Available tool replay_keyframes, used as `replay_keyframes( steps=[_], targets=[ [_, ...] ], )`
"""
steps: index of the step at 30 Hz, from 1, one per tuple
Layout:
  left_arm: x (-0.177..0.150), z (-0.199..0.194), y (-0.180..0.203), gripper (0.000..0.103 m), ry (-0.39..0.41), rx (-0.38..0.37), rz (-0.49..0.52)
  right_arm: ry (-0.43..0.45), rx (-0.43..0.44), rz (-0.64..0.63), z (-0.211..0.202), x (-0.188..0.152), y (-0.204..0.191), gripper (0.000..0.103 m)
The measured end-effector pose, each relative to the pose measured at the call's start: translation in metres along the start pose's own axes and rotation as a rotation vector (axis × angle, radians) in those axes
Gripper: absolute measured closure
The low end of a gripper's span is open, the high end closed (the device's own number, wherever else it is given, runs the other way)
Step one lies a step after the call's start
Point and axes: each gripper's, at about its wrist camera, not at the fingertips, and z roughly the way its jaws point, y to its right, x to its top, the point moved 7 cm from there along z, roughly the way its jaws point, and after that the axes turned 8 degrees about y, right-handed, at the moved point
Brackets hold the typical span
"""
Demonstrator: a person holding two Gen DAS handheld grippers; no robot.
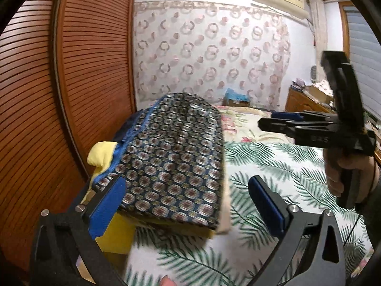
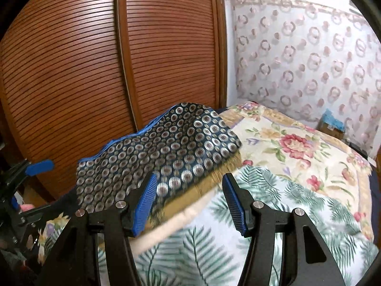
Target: Fold small clothes
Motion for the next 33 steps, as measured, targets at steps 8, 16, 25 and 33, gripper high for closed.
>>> replay_keyframes(
  steps=[8,16,25,33],
  targets=[
    [-0.004,-0.021,0.05,0.001,0.018,-0.073,0.03,0.048,-0.114,0.042,-0.107,-0.039,-0.007,0.033],
    [-0.009,-0.046,0.104,0.001,0.037,-0.16,0.058,0.071,-0.222,0.083,-0.194,-0.071,-0.027,0.016],
    [-0.003,-0.071,0.138,0.001,0.066,-0.202,0.054,0.121,-0.405,0.146,-0.286,-0.086,-0.038,0.016],
    [0.015,-0.091,0.153,0.001,0.105,-0.223,0.063,0.199,-0.488,0.183,-0.342,-0.083,-0.051,0.016]
  ],
)
